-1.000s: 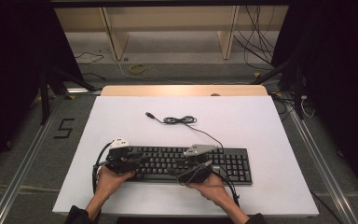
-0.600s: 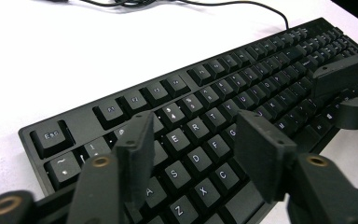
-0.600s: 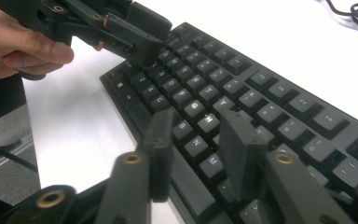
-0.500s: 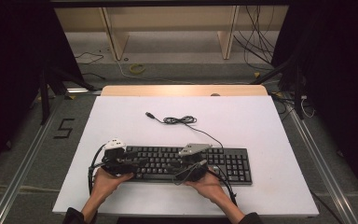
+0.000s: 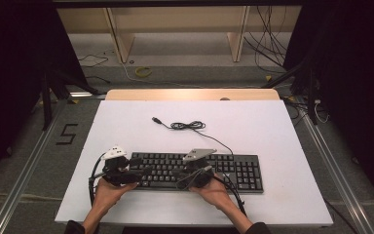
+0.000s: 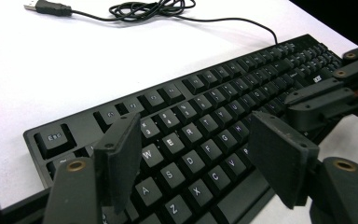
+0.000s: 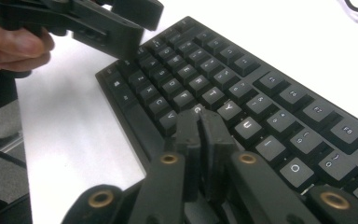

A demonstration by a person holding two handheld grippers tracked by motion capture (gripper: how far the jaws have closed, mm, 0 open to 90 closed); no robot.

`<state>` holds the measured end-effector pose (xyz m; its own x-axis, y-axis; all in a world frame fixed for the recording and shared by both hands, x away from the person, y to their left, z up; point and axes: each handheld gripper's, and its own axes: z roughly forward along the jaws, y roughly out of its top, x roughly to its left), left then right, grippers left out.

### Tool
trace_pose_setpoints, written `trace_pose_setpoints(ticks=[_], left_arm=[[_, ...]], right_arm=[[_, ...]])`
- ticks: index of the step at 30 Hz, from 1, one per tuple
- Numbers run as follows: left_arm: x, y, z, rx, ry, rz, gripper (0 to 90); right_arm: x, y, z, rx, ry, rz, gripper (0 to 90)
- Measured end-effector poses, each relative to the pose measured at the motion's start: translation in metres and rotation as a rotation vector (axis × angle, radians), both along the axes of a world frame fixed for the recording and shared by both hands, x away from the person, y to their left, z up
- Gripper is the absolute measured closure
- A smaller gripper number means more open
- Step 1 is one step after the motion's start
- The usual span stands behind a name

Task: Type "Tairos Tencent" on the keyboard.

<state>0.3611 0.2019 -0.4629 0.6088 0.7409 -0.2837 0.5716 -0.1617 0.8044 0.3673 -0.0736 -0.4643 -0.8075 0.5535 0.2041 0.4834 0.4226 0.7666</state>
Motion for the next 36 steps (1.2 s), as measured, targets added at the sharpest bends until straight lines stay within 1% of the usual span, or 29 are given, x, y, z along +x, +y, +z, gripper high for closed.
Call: trace_pose_setpoints(ticks=[4,7,9,15,17,20,23,28,30,32,36], left_arm=[[-0.006,0.002,0.003,-0.022,-0.023,0.002,33.8],[-0.010,0.003,0.003,-0.029,-0.033,-0.005,34.0],[-0.011,0.004,0.003,-0.024,-0.033,-0.005,34.1],[-0.014,0.006,0.003,-0.038,-0.033,-0.004,34.2],[-0.015,0.006,0.003,-0.036,-0.039,-0.007,34.1],[-0.017,0.006,0.003,-0.036,-0.038,-0.007,34.2],[-0.017,0.007,0.003,-0.033,-0.037,-0.011,34.3],[-0.017,0.007,0.002,-0.032,-0.035,-0.012,34.4],[-0.017,0.006,0.002,-0.027,-0.035,-0.014,34.5],[-0.017,0.005,0.002,-0.024,-0.035,-0.015,34.9],[-0.016,0.005,0.001,-0.016,-0.035,-0.017,35.8]], right_arm=[[0.000,0.001,0.000,-0.006,0.003,-0.005,89.9],[0.000,0.002,-0.001,-0.013,-0.001,-0.008,90.0],[0.000,0.003,-0.001,-0.019,0.000,-0.007,90.0],[0.001,0.008,-0.006,-0.037,0.004,0.000,90.0],[0.001,0.010,-0.007,-0.045,0.004,0.002,90.0],[0.001,0.012,-0.011,-0.069,0.003,0.000,90.0],[0.002,0.013,-0.013,-0.076,0.010,-0.006,90.0],[0.003,0.014,-0.018,-0.105,0.010,-0.004,90.0],[0.002,0.015,-0.019,-0.100,0.004,-0.008,90.0],[0.002,0.016,-0.019,-0.107,-0.002,-0.017,90.0],[0.002,0.015,-0.018,-0.104,0.006,-0.026,90.0]])
